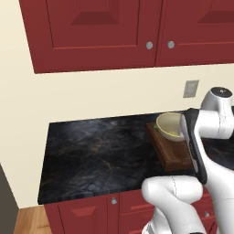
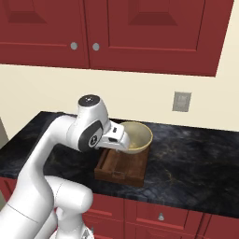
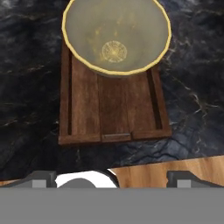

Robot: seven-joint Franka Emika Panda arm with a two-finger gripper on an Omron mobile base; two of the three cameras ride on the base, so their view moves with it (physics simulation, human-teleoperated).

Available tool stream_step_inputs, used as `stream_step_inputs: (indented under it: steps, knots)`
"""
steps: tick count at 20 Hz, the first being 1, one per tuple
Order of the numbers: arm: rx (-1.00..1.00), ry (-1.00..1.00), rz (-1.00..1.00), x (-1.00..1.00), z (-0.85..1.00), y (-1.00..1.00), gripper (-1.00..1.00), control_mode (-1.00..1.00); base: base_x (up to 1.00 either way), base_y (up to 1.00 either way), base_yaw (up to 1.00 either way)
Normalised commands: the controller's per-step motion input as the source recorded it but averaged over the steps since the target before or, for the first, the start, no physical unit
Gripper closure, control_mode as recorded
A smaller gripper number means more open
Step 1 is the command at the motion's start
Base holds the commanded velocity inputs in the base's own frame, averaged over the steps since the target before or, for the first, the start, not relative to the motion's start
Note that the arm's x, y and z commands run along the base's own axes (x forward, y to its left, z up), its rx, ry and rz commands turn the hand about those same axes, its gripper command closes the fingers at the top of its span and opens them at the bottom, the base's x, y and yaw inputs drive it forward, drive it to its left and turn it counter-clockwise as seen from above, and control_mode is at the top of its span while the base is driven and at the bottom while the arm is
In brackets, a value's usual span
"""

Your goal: Place the two vegetables and bowl onto the tray for setting up a vegetable dip station.

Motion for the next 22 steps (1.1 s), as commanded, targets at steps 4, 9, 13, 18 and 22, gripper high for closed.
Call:
stream_step_inputs:
  steps: [4, 9, 13, 18, 22]
  knots:
    - [0.00, 0.00, 0.00, -0.05, -0.03, 0.00, -1.00, 1.00, -0.20, -0.03, 0.00]
    - [0.00, 0.00, 0.00, 0.00, 0.00, 0.00, -1.00, 1.00, -0.76, -0.73, 0.01]
    - [0.00, 0.00, 0.00, 0.00, 0.00, 0.00, -1.00, 1.00, -0.62, -1.00, 0.00]
    - [0.00, 0.00, 0.00, 0.00, 0.00, 0.00, -1.00, 1.00, -0.11, -1.00, 0.00]
    - [0.00, 0.00, 0.00, 0.00, 0.00, 0.00, -1.00, 1.00, 0.00, -1.00, 0.00]
